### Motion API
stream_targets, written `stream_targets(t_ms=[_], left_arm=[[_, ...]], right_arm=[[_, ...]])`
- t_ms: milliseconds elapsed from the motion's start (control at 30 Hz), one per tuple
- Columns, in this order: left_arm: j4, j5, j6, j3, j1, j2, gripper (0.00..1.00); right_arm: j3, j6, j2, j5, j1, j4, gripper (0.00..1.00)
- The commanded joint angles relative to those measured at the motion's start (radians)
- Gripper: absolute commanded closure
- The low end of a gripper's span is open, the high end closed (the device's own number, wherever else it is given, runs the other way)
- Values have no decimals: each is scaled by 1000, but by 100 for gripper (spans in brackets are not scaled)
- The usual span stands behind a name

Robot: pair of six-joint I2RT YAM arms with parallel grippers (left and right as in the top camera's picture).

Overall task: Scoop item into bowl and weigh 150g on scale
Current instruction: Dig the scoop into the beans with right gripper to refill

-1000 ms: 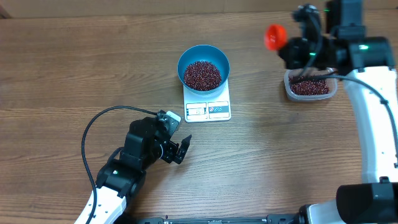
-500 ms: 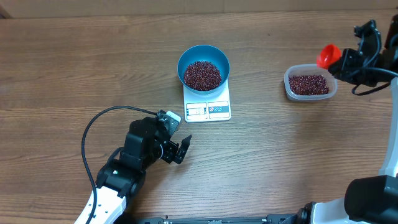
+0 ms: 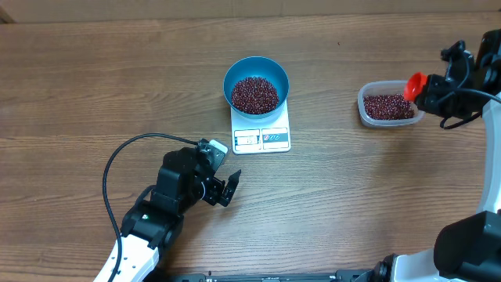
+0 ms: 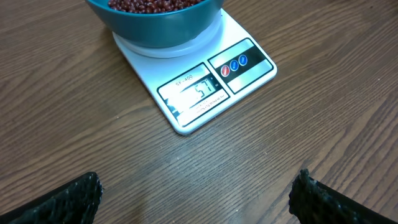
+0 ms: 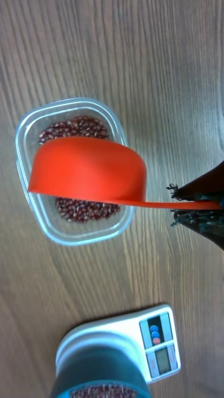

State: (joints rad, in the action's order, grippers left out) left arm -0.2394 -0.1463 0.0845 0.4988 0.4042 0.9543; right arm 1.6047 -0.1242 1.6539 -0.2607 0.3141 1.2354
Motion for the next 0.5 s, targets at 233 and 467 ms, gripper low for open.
stream_targets(t_ms=[233, 467], left_arm=[[4, -7, -2, -7, 2, 2, 0], [4, -8, -2, -7, 2, 2, 1]], right_arm=[[-154, -43, -19, 21, 0, -146, 96], [-245, -89, -14, 18, 0, -270, 96]])
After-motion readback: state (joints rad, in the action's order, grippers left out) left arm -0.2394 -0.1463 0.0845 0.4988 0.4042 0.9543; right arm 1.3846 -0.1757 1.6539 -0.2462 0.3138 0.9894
